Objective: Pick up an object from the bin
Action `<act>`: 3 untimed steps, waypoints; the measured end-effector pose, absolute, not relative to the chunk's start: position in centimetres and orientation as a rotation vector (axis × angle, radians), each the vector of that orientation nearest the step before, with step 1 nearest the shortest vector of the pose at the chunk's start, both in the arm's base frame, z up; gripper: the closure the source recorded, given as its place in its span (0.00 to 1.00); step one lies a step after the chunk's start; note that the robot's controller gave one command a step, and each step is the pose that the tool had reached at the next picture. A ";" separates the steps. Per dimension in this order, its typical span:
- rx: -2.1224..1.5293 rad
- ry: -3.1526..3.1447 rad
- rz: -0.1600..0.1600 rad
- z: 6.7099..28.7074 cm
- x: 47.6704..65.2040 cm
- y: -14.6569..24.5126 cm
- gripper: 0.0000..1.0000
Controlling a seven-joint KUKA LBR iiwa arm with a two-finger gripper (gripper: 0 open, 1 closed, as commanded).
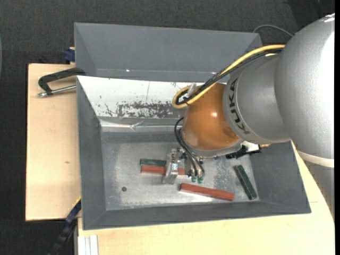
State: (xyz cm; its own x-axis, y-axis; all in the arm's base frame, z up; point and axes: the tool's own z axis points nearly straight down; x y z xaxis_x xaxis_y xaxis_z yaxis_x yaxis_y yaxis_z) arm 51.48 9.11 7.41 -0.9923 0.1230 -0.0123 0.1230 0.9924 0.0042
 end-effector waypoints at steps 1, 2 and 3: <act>0.193 3.123 0.005 7.4 51.5 9.1 1.00; 0.127 3.141 0.000 12.3 51.2 8.5 1.00; 0.011 3.141 0.002 6.9 50.0 5.3 0.00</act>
Offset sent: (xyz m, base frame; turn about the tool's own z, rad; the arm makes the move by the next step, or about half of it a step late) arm 0.0003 -0.0141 0.1236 -0.0954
